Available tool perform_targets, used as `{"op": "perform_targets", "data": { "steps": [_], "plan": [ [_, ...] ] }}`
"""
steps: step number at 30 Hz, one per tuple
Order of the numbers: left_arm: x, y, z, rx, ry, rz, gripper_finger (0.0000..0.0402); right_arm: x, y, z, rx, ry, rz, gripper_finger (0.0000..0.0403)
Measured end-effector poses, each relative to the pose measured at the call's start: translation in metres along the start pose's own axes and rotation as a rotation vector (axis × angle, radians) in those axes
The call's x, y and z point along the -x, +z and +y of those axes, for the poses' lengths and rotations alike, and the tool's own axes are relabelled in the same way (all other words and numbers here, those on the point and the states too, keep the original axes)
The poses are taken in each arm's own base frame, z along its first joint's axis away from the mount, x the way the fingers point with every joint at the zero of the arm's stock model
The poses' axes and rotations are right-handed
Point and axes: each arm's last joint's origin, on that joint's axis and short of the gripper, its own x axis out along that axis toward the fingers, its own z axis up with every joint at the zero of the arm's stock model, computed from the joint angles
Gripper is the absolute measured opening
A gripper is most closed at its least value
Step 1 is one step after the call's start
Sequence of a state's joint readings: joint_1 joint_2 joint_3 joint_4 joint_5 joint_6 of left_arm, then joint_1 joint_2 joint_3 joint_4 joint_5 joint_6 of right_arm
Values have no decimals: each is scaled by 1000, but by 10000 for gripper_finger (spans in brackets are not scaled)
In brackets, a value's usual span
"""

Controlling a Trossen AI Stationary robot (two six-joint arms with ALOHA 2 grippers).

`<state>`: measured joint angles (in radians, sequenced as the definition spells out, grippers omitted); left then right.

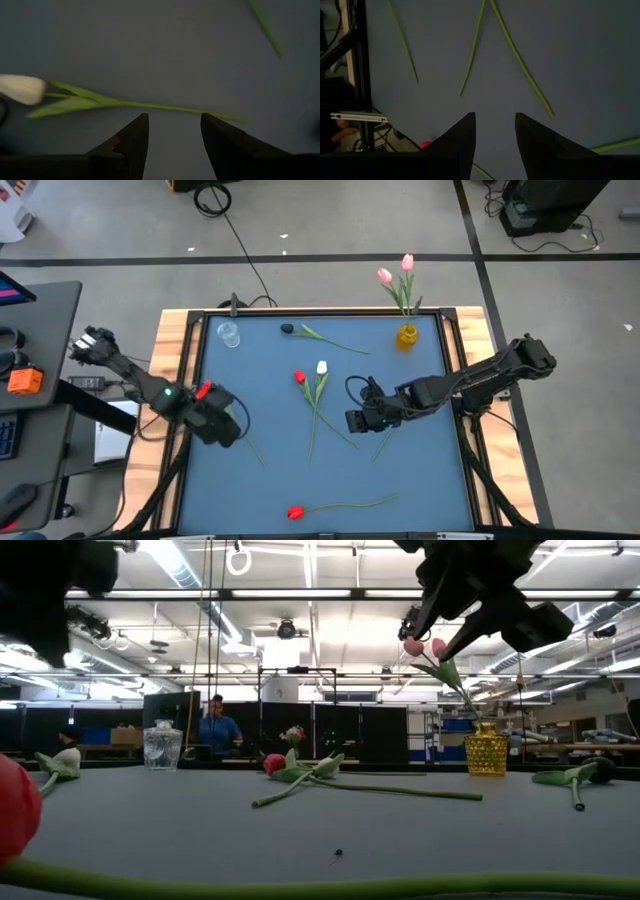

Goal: Sort flowers into vase by color
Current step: Put the top black flower into the transparent vase

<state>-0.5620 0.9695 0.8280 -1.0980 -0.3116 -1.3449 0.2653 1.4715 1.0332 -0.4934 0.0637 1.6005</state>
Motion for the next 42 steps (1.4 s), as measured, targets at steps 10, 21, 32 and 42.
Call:
{"op": "perform_targets", "data": {
  "steps": [10,21,32,42],
  "plan": [
    [35,35,14,80,64,-69,186,0,2,0,0,-1,-1,146],
    [88,84,8,26,-39,-348,199,0,1,-1,-16,-8,2,146],
    [62,98,-21,-79,-20,-332,199,2,-4,-19,13,-199,189,146],
    [36,124,-25,-34,-13,-268,199,5,14,-32,96,-318,252,146]
  ]
}}
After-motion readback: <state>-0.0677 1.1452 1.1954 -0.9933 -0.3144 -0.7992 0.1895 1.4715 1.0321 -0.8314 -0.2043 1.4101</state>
